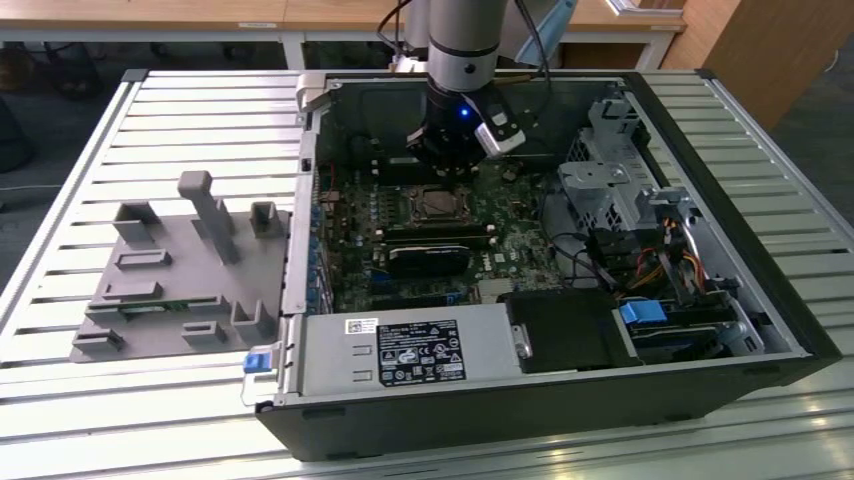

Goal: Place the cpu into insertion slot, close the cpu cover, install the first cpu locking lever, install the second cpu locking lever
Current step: 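Install the first cpu locking lever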

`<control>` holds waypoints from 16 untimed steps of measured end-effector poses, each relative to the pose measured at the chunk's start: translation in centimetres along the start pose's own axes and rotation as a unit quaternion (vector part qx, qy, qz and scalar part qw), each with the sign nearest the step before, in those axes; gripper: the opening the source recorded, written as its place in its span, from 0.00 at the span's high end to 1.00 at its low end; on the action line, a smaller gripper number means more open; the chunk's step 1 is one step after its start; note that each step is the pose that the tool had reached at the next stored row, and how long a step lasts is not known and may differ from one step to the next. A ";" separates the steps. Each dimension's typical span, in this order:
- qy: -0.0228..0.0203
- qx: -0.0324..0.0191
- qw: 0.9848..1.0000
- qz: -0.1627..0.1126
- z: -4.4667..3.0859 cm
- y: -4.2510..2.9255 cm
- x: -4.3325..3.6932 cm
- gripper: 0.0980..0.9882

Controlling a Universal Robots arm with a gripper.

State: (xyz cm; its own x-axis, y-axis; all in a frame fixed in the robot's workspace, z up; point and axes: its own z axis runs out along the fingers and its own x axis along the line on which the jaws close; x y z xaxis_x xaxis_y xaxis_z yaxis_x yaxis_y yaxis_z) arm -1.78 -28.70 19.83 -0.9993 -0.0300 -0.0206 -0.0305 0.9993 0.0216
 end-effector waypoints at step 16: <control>0.000 0.000 1.000 0.000 0.24 0.23 -0.03 0.98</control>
State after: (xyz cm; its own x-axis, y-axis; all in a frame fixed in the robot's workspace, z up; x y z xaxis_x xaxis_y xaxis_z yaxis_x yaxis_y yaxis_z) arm -1.75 -28.47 19.60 -0.9993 -0.0300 -0.0209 -0.0304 0.9993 0.0213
